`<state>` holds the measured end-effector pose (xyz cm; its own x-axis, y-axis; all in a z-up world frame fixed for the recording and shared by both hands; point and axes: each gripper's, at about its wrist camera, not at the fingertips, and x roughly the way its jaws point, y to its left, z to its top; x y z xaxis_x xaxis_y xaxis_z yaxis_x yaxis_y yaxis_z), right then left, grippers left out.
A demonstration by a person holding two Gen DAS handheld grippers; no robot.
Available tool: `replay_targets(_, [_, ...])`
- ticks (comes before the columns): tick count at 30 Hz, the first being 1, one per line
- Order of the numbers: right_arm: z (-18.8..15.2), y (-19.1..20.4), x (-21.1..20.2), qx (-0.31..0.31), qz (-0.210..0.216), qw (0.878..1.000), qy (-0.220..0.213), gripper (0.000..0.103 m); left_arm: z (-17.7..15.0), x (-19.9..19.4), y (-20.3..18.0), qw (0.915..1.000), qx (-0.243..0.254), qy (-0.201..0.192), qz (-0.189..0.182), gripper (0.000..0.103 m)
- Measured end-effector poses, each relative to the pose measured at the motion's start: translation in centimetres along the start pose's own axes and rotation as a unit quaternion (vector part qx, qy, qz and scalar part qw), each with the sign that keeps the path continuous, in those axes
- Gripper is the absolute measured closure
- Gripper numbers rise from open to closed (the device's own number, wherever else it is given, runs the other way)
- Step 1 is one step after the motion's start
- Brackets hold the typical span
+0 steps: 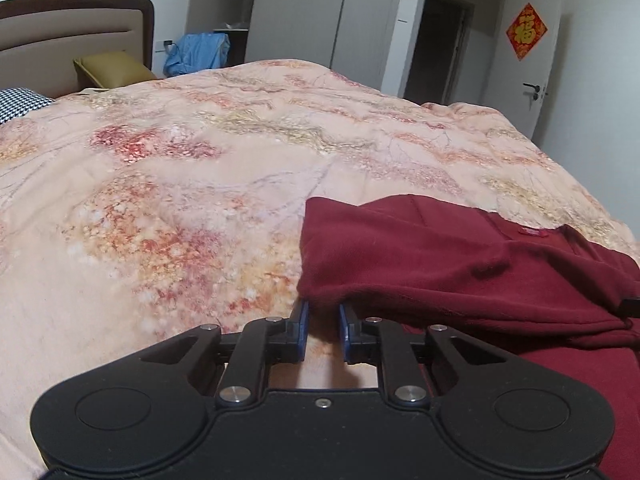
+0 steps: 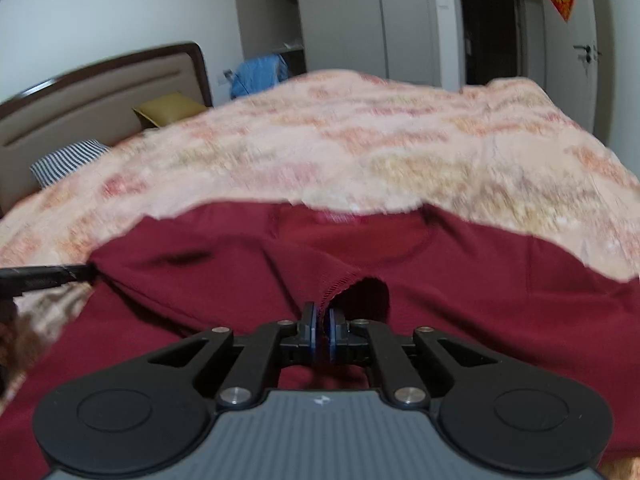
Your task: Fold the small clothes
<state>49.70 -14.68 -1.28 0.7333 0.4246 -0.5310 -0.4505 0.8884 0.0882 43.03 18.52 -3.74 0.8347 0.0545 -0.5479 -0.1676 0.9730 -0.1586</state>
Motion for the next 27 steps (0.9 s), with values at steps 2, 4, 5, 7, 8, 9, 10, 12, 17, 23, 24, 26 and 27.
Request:
replay_targets(2, [-0.5, -0.7, -0.2, 0.014, -0.002, 1.000, -0.001, 0.070, -0.1, -0.5, 0.3, 0.9999, -0.007, 0.002, -0.013, 0.068])
replay_targets(4, [-1.0, -1.4, -0.7, 0.027, -0.001, 1.000, -0.007, 0.045, -0.2, -1.2, 0.7, 0.9994, -0.019, 0.000, -0.028, 0.049])
replay_targets(5, [-1.2, -1.7, -0.9, 0.032, 0.003, 0.999, -0.010, 0.041, -0.2, -1.6, 0.8, 0.9993, -0.022, -0.004, -0.031, 0.038])
replay_targets(7, [-1.6, -2.1, -1.4, 0.040, 0.011, 0.999, -0.013, 0.037, -0.1, -2.0, 0.9, 0.9987, -0.027, -0.013, -0.041, 0.031])
replay_targets(8, [-1.8, -2.2, -1.5, 0.044, 0.012, 0.999, -0.014, 0.032, 0.1, -2.1, 0.8, 0.9985, -0.029, -0.016, -0.044, 0.028])
replay_targets(9, [-1.9, -2.3, -1.5, 0.047, 0.011, 0.999, -0.015, 0.030, 0.4, -1.9, 0.7, 0.9983, -0.031, -0.017, -0.045, 0.023])
replay_targets(10, [-2.0, -2.4, -1.5, 0.050, 0.010, 0.999, -0.016, 0.027, 0.7, -1.7, 0.6, 0.9983, -0.036, -0.018, -0.043, 0.023])
replay_targets(12, [-2.1, -2.6, -1.2, 0.060, 0.003, 0.998, -0.016, 0.024, 1.3, -0.8, 0.5, 0.9977, -0.053, -0.017, -0.040, 0.023])
replay_targets(17, [-2.6, -1.6, -0.6, 0.051, -0.046, 0.997, -0.023, 0.013, 1.5, 2.0, 1.2, 0.9922, -0.117, 0.028, 0.034, 0.038])
replay_targets(23, [-4.9, 0.7, 0.1, -0.029, -0.129, 0.991, -0.023, 0.001, 0.4, 2.3, 1.1, 0.9951, -0.084, 0.009, 0.052, 0.037])
replay_targets(24, [-4.9, 0.6, -0.1, -0.024, -0.129, 0.991, -0.022, 0.000, 0.5, 2.2, 1.2, 0.9947, -0.088, 0.009, 0.053, 0.037])
replay_targets(26, [-5.1, 0.1, -0.9, -0.012, -0.120, 0.993, -0.014, 0.000, 0.7, 1.7, 1.3, 0.9940, -0.095, 0.009, 0.054, 0.033])
replay_targets(27, [-5.3, -0.1, -1.4, -0.008, -0.117, 0.993, -0.010, 0.000, 0.7, 1.4, 1.2, 0.9938, -0.096, 0.008, 0.056, 0.027])
